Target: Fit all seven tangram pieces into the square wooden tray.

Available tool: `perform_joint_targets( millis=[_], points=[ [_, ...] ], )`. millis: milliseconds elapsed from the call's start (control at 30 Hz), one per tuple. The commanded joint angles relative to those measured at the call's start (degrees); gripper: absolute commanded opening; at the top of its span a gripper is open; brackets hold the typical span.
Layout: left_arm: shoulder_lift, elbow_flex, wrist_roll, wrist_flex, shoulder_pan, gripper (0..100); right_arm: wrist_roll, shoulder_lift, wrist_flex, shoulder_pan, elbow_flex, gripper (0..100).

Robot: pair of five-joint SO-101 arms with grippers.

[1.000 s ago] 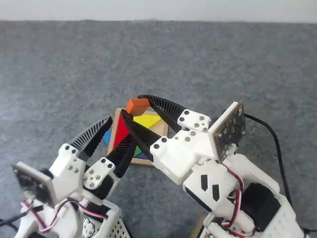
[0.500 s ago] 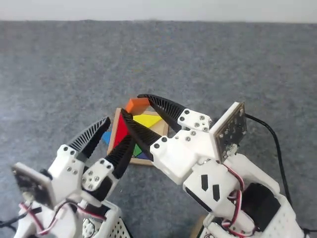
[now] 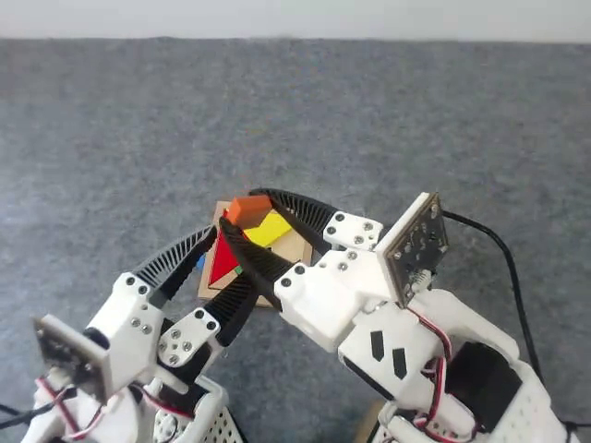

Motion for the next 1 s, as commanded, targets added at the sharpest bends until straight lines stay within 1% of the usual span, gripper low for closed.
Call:
perform_joint_targets(
  millis=[0,133,633,767,967],
  points=[
    [-0.2,-1.8,-0.4,0.2,-3.3,21,-0.2,-2.2,0.3,-0.7,-0.4,0.8],
    [-0.2,-1.9,-0.6,-0.1,-4.1,21,-0.2,-2.9,1.5,-2.6,-0.4,0.8],
    [-0.2,-1.8,-0.8,-0.3,-4.2,21,0.0,-3.0,2.1,-2.8,-0.4,0.8],
    [-0.2,-1.8,-0.8,-0.3,-4.2,21,3.5,-2.9,4.4,-2.9,-0.9,0.8],
    [-0.2,-1.7,-0.8,-1.4,-4.4,21,4.0,-3.1,7.3,-2.9,-1.0,0.8]
  ],
)
